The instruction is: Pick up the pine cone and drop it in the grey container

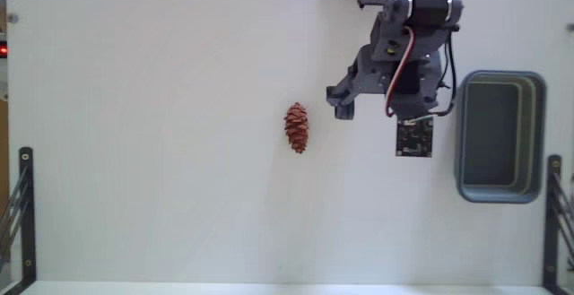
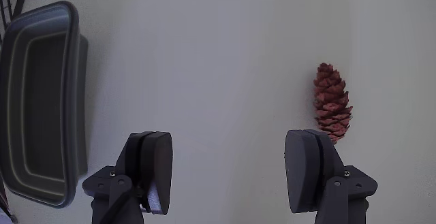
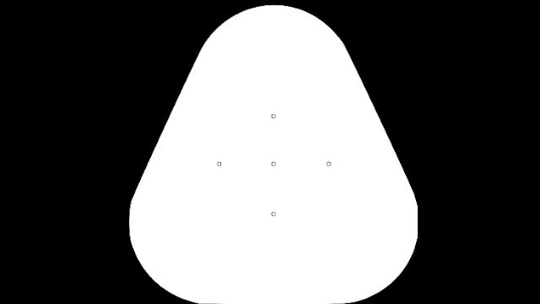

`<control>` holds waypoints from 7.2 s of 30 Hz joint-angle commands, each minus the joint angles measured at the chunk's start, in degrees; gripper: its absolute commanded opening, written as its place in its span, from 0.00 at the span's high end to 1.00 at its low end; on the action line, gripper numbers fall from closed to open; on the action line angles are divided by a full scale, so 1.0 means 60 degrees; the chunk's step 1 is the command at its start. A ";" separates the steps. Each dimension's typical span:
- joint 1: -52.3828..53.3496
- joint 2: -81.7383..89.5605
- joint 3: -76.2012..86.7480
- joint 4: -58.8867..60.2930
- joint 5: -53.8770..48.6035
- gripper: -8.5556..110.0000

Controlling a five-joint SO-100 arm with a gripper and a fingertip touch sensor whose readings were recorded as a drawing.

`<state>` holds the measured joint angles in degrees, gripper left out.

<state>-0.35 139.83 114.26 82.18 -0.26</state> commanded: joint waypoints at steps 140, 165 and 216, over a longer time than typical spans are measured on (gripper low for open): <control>0.0134 0.0380 0.0049 -0.0036 0.0044 0.00; 0.2805 0.0380 0.0049 -0.0036 0.0044 0.00; 0.3234 -0.0589 -0.0090 -0.0866 0.0044 0.00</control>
<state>18.98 137.72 114.26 79.72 -0.26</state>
